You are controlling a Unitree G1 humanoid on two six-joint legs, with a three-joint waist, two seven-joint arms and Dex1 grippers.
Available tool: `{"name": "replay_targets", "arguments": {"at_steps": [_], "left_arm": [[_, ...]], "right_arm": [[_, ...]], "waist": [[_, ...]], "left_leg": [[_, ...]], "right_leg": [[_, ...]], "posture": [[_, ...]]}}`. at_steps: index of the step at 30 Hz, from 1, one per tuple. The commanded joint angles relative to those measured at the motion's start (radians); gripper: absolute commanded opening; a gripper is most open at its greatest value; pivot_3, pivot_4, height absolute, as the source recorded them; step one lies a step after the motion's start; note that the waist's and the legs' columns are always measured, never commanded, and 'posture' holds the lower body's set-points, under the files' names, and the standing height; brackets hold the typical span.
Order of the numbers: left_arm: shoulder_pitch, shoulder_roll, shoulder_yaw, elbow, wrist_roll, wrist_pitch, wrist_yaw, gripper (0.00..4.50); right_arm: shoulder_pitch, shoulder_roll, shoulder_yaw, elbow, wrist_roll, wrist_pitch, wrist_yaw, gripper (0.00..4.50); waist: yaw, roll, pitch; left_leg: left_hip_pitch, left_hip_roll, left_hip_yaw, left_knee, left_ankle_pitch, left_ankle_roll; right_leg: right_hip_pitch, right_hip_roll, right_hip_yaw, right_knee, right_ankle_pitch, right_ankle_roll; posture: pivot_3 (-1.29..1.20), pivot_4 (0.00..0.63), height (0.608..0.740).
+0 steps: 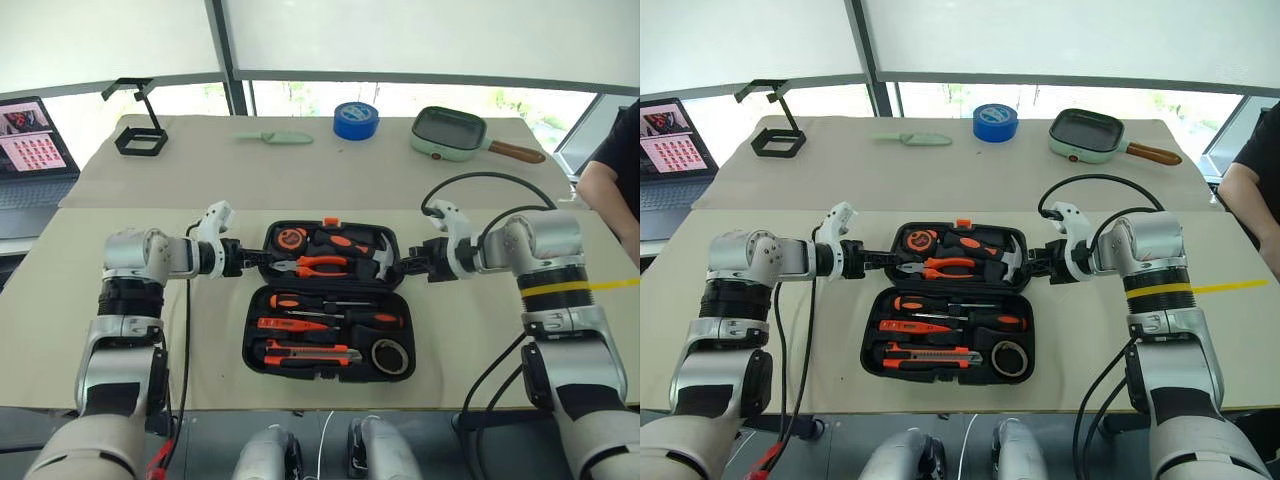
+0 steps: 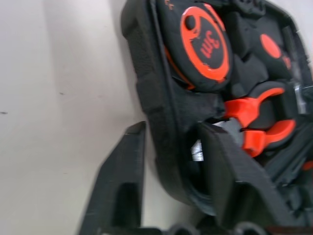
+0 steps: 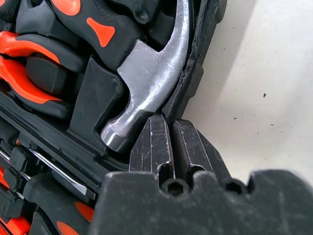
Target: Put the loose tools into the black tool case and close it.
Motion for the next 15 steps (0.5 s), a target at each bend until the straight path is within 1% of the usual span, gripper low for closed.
{"name": "replay_targets", "arguments": {"at_steps": [1,3,4,6,8,9,10,11,12,14,15], "left_arm": [[0.036,-0.032,0.065,-0.01,-0.027,-0.064,0.014,0.07],[0.062,-0.049,0.126,-0.029,-0.048,-0.127,0.013,0.03],[0.076,-0.053,0.147,-0.039,-0.053,-0.159,0.015,0.03],[0.124,-0.045,0.154,-0.091,-0.06,-0.239,-0.03,0.03],[0.185,-0.045,0.164,-0.163,-0.082,-0.342,-0.103,0.03],[0.224,-0.048,0.179,-0.198,-0.085,-0.418,-0.132,0.03],[0.258,-0.059,0.199,-0.228,-0.092,-0.504,-0.161,0.03],[0.287,-0.077,0.23,-0.253,-0.104,-0.584,-0.169,0.03],[0.312,-0.09,0.253,-0.272,-0.113,-0.647,-0.172,0.03],[0.358,-0.096,0.259,-0.309,-0.111,-0.724,-0.185,0.03],[0.373,-0.095,0.255,-0.318,-0.108,-0.747,-0.189,0.03]], "right_arm": [[0.054,0.005,-0.057,0.033,-0.03,-0.164,-0.031,0.0],[0.093,0.002,-0.085,-0.025,-0.015,-0.282,0.008,0.0],[0.116,-0.002,-0.092,-0.063,-0.009,-0.337,0.031,0.0],[0.171,-0.012,-0.104,-0.16,0.005,-0.449,0.081,0.0],[0.236,-0.029,-0.099,-0.267,0.001,-0.578,0.132,0.0],[0.28,-0.032,-0.102,-0.327,-0.014,-0.693,0.154,0.0],[0.323,-0.038,-0.102,-0.378,-0.033,-0.79,0.169,0.0],[0.364,-0.042,-0.101,-0.414,-0.06,-0.896,0.173,0.0],[0.404,-0.049,-0.096,-0.439,-0.084,-0.994,0.188,0.0],[0.482,-0.063,-0.085,-0.467,-0.138,-1.163,0.196,0.0],[0.506,-0.064,-0.084,-0.471,-0.154,-1.217,0.195,0.0]], "waist": [[0.0,-0.001,-0.001],[-0.001,-0.001,-0.001],[-0.001,-0.001,-0.001],[-0.002,-0.002,0.0],[-0.004,-0.002,0.0],[-0.004,-0.002,0.0],[-0.004,-0.002,0.0],[-0.003,-0.001,0.0],[-0.003,-0.002,0.0],[-0.003,-0.002,0.002],[-0.004,-0.003,0.002]], "left_leg": [[0.002,0.0,0.0,0.0,0.0,0.0],[0.007,0.0,0.0,-0.001,0.0,-0.001],[0.01,0.0,0.0,-0.002,-0.004,-0.007],[0.011,0.001,0.0,-0.002,-0.005,-0.008],[0.01,0.0,0.0,-0.003,-0.005,-0.008],[0.009,0.0,0.0,-0.003,-0.005,-0.008],[0.006,0.0,0.001,-0.004,-0.004,-0.009],[0.002,0.001,0.002,-0.004,-0.003,-0.009],[-0.003,0.001,0.004,-0.004,0.0,-0.006],[-0.004,0.001,0.005,-0.004,0.002,-0.004],[-0.004,0.001,0.006,-0.004,0.002,-0.004]], "right_leg": [[0.002,-0.001,0.0,0.0,0.0,0.001],[0.007,-0.002,0.0,-0.001,-0.001,0.001],[0.011,-0.002,0.0,-0.001,-0.002,0.004],[0.011,-0.007,0.001,-0.002,-0.004,0.007],[0.009,-0.007,0.001,0.0,-0.004,0.007],[0.007,-0.007,0.002,0.001,-0.003,0.005],[0.003,-0.006,0.002,0.001,0.0,0.0],[-0.003,-0.004,0.002,0.002,0.0,-0.001],[-0.008,-0.001,0.002,0.002,0.0,-0.001],[-0.008,0.002,0.001,0.001,0.0,-0.001],[-0.008,0.002,0.001,0.0,0.0,-0.001]], "posture": [[0.0,0.15,0.74],[0.0,0.15,0.74],[0.0,0.15,0.74],[0.0,0.15,0.74],[0.0,0.15,0.74],[0.0,0.15,0.74],[0.0,0.15,0.74],[0.0,0.15,0.74],[0.0,0.15,0.74],[0.0,0.15,0.74],[0.0,0.15,0.74]]}}
